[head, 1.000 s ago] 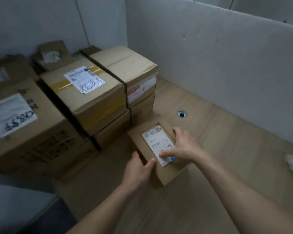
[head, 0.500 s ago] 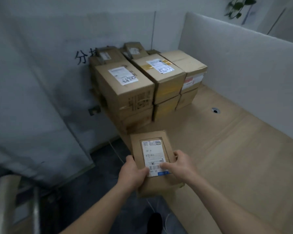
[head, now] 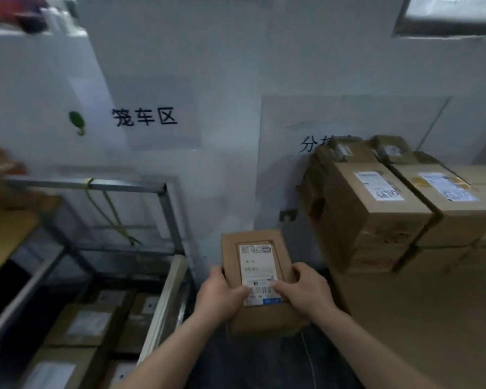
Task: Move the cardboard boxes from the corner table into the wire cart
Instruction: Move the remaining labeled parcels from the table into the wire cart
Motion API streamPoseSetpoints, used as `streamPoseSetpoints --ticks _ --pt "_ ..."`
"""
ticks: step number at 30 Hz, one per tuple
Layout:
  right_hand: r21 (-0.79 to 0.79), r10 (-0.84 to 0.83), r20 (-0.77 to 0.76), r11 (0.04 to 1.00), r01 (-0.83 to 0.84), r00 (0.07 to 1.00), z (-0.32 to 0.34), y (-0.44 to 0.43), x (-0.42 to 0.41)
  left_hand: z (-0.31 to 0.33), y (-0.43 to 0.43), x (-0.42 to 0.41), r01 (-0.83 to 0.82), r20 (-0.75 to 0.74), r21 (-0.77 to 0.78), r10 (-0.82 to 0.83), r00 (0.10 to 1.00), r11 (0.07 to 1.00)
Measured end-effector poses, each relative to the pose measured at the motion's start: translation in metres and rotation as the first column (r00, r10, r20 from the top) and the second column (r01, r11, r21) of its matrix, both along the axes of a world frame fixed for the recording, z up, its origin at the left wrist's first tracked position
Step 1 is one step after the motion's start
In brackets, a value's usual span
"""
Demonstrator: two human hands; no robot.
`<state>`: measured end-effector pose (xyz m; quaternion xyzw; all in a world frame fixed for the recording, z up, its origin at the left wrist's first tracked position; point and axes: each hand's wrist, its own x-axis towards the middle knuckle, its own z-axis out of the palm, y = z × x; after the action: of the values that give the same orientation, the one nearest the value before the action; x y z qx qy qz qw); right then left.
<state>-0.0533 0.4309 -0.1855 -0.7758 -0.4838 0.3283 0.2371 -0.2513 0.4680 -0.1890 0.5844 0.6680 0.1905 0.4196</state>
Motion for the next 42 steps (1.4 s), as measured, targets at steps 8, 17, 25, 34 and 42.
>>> streamPoseSetpoints --ticks 8,17,25,34,42 --pt "0.127 0.316 -0.053 0.943 -0.307 0.947 0.030 0.083 -0.068 0.031 0.018 -0.072 -0.347 0.082 0.115 0.339 0.937 0.931" --pt "0.144 0.588 0.027 0.798 -0.585 0.808 0.046 0.139 -0.140 0.042 0.015 -0.127 -0.584 0.083 0.159 0.578 0.811 0.796" --pt "0.160 0.746 0.044 0.651 -0.742 0.665 0.056 0.158 -0.208 0.040 0.002 -0.172 -0.729 0.105 0.150 0.723 0.683 0.668" --pt "0.105 0.796 0.109 0.586 -0.804 0.595 0.044 0.183 -0.303 0.010 0.023 -0.253 -0.781 0.155 0.085 0.766 0.624 0.619" --pt "0.042 0.792 0.137 0.596 -0.802 0.595 0.020 0.226 -0.380 -0.024 0.067 -0.322 -0.782 0.194 -0.009 0.768 0.610 0.624"
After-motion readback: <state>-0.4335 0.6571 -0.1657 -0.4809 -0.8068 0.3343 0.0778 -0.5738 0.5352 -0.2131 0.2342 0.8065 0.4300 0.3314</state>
